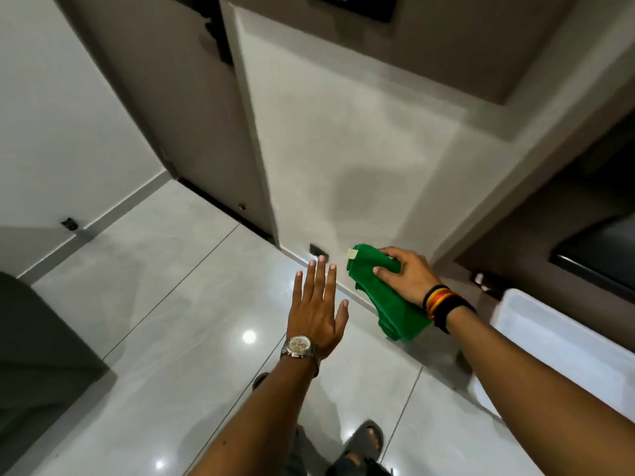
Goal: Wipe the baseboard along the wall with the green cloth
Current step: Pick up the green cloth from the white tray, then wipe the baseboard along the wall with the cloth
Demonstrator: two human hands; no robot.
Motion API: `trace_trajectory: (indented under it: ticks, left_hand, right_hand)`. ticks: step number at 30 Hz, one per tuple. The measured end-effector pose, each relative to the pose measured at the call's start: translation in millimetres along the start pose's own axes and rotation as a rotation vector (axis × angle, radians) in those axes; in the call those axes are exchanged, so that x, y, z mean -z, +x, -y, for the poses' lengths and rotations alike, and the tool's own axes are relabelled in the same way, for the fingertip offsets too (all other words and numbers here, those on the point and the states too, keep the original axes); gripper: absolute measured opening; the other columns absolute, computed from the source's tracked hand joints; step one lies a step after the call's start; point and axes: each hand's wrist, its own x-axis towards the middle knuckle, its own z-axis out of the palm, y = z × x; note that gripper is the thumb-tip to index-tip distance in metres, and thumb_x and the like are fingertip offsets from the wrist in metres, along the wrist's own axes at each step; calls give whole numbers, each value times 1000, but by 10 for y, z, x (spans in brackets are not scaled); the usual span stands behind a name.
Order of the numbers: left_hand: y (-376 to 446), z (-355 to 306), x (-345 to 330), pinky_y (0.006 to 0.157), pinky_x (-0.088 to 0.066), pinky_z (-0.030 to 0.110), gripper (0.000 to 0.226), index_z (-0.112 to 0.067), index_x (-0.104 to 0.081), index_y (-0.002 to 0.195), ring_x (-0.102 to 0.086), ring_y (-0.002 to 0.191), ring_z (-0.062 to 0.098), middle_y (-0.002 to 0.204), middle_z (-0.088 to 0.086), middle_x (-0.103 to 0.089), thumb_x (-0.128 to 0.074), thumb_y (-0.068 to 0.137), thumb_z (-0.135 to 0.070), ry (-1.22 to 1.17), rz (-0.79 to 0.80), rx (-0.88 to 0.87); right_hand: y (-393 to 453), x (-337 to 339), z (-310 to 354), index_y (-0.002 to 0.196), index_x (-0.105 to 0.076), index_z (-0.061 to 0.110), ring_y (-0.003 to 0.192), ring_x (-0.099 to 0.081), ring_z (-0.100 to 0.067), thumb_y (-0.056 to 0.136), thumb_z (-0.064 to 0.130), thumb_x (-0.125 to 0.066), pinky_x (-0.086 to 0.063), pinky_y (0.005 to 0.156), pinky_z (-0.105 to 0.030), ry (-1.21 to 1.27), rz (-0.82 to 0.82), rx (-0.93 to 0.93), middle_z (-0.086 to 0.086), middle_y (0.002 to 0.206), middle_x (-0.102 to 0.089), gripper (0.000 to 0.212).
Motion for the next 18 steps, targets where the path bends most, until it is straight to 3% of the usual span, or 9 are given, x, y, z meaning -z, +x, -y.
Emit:
trace_trajectory:
  ticks: [4, 10, 14, 18]
  left_hand:
    - [-40, 666, -200, 135, 0, 50, 76, -11, -18, 172, -6, 168, 34, 180, 13, -6, -25, 107, -50, 37, 39, 35]
    - [310, 1623, -965, 136, -10, 54, 76, -10, -23, 171, -12, 166, 36, 179, 14, -10, -28, 106, -50, 43, 101, 102]
    - [606, 2256, -1954, 137, -9, 54, 76, -11, -18, 172, -7, 167, 35, 180, 14, -7, -25, 106, -49, 34, 111, 199]
    - [747, 2732, -3123, 136, -13, 57, 77, -8, -22, 170, -10, 167, 38, 179, 17, -11, -23, 106, -49, 6, 136, 199]
  right_hand:
    - [537, -757, 120, 121, -70, 39, 96, -75, -22, 88, 24, -70, -61, 97, -40, -1, 99, -136, 1, 110, -78, 36]
    - [1476, -1899, -326, 110, -71, 34, 94, -75, -27, 85, 22, -78, -62, 94, -40, 11, 179, -325, -5, 107, -78, 29]
    - [2247, -2814, -1003, 114, -74, 24, 100, -72, -28, 82, 20, -83, -59, 93, -34, 7, 227, -373, -8, 112, -76, 33]
    - [2951, -3676, -1769, 122, -71, 27, 99, -70, -25, 82, 14, -79, -55, 87, -29, 51, 300, -380, -8, 118, -75, 43]
